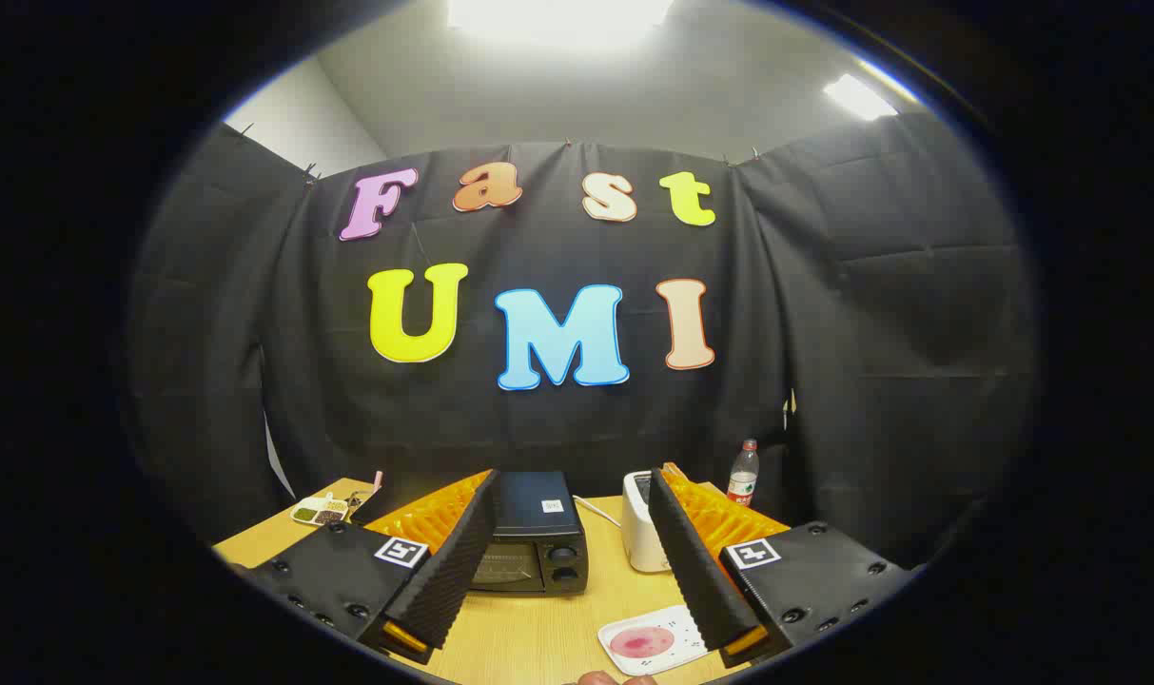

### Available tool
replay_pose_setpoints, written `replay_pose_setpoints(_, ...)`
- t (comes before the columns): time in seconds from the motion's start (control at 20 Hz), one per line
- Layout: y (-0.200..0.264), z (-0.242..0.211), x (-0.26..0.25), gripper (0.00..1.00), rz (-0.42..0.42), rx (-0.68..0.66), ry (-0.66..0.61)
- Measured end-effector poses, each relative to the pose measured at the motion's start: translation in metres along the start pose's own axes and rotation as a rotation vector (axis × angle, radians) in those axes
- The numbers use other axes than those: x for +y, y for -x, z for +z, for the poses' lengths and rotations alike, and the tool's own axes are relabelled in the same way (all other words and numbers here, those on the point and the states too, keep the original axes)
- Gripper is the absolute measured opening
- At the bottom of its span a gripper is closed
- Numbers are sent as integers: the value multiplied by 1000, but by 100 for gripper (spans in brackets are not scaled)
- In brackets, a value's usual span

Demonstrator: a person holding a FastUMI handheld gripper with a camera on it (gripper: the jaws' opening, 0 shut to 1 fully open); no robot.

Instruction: Open the toaster oven, put the food inside, and close the toaster oven door.

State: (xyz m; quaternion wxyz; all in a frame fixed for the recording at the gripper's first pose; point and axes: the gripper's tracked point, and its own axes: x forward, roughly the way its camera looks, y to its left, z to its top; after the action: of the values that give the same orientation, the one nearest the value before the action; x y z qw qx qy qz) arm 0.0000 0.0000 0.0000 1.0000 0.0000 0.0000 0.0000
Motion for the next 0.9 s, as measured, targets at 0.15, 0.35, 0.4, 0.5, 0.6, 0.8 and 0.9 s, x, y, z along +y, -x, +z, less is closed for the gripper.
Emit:
replay_pose_setpoints(0.15,0,0,0,98,4,4,3)
replay_pose_setpoints(0.35,-1,1,6,98,17,0,14)
replay_pose_setpoints(0.4,-1,1,7,98,22,0,18)
replay_pose_setpoints(0.5,-1,-1,12,98,34,0,27)
replay_pose_setpoints(0.6,-2,-3,15,98,44,5,36)
replay_pose_setpoints(0.8,0,-7,17,98,57,9,47)
replay_pose_setpoints(0.9,0,-10,16,98,56,13,50)
